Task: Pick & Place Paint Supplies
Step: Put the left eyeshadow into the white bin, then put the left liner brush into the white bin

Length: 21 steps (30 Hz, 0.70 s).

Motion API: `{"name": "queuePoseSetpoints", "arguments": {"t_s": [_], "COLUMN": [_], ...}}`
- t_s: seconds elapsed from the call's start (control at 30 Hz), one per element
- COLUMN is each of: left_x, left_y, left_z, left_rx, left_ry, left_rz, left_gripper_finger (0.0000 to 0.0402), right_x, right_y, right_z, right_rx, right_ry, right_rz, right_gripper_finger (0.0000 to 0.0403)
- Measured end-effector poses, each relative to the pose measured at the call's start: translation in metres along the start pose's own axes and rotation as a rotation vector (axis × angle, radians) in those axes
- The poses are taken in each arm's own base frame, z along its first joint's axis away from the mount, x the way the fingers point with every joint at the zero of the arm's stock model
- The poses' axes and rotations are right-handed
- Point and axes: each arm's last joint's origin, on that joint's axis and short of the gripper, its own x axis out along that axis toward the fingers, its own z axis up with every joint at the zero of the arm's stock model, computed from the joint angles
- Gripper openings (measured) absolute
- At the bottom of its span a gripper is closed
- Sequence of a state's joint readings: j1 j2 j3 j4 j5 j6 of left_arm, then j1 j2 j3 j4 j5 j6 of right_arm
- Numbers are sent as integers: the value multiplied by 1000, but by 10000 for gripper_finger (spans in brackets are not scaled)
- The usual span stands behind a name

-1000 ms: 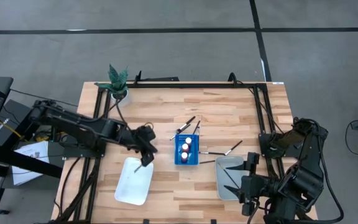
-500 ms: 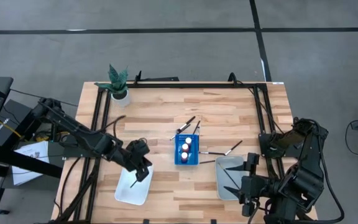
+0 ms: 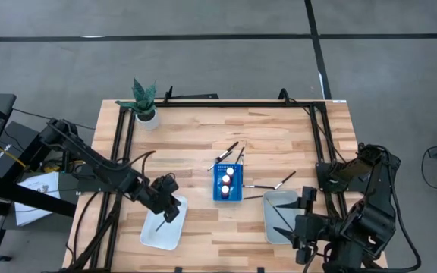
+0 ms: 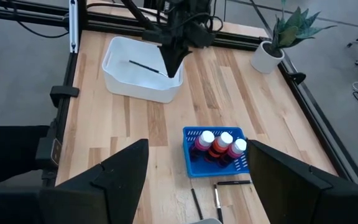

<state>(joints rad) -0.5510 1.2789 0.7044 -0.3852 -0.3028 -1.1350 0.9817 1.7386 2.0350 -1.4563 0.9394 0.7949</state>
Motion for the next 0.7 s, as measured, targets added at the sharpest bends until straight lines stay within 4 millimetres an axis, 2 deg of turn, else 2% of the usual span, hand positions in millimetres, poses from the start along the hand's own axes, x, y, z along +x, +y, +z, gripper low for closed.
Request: {"name": "queuePoseSetpoints", "arguments": {"t_s": [0.3,0.7], "left_x": [12,12], "left_y": [14,13], "left_z": [-5,-5], "left_rx": [-47,-52], "left_ry": [-11,-20], "left_rz": [-3,-23], "left_gripper_finger": [4,52], "right_x": [0,0], "right_y": [0,0], "right_z": [0,0], "right_rx": [0,1], "right_ry": [0,0], "right_rz": [0,0], "right_gripper_finger": [265,265]}}
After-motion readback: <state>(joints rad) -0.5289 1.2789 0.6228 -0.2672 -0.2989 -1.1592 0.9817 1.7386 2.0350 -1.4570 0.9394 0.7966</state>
